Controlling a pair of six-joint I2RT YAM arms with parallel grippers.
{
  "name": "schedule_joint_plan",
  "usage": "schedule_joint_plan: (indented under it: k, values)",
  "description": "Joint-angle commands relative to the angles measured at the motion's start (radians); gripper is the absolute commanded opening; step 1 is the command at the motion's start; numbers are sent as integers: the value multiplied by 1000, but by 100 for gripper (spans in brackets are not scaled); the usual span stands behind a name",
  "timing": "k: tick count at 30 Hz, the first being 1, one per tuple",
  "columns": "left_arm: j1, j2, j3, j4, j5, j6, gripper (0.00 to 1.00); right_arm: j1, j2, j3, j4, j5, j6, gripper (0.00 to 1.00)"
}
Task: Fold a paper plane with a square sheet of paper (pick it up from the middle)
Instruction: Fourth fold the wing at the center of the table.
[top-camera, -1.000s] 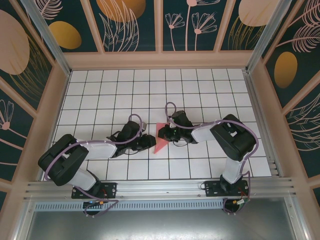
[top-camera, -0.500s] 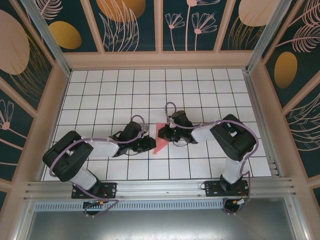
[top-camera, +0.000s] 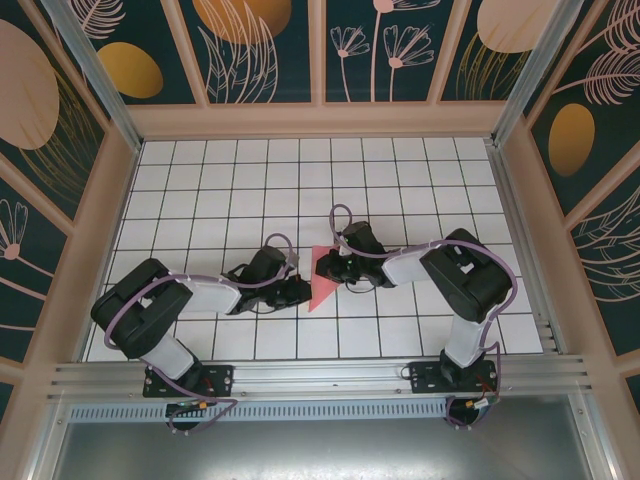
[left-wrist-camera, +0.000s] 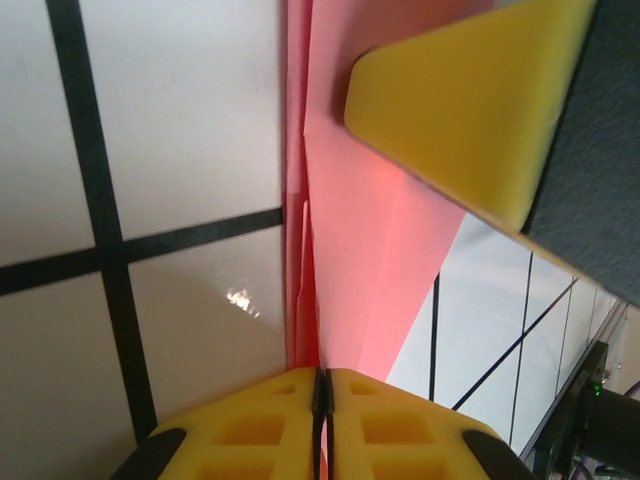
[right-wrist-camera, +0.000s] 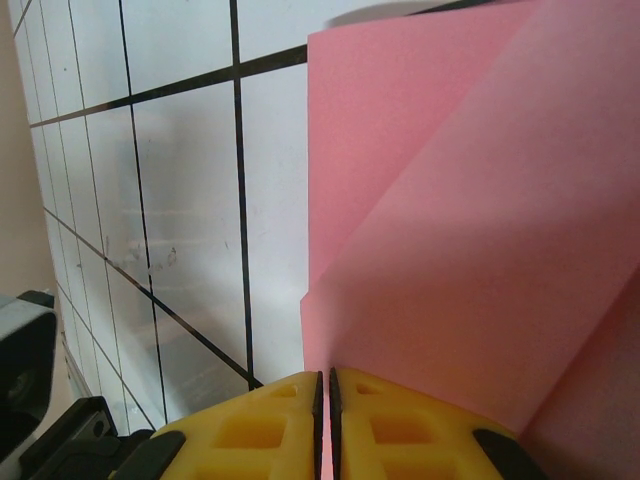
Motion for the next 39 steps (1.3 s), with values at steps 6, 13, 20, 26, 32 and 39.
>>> schedule_joint_plan:
  k: [6,13,20,26,32,39]
  values:
    - [-33,-39,-10,-80,18,24,15,14,57,-24,-132,76,-13,14]
    - [-45,-30,-15,-112,0,19,6,13,56,-24,-136,80,-15,14]
    - [-53,-44,-46,-134,-14,0,10,13,61,-26,-144,87,-19,14]
    - [-55,-92,-50,-157,-33,7,11,15,64,-27,-146,91,-20,14]
    - [-56,-73,-46,-157,-46,3,5,14,65,-24,-145,93,-19,14]
    - [-77,-43,-44,-201,-40,6,2,20,73,-15,-157,98,-21,13]
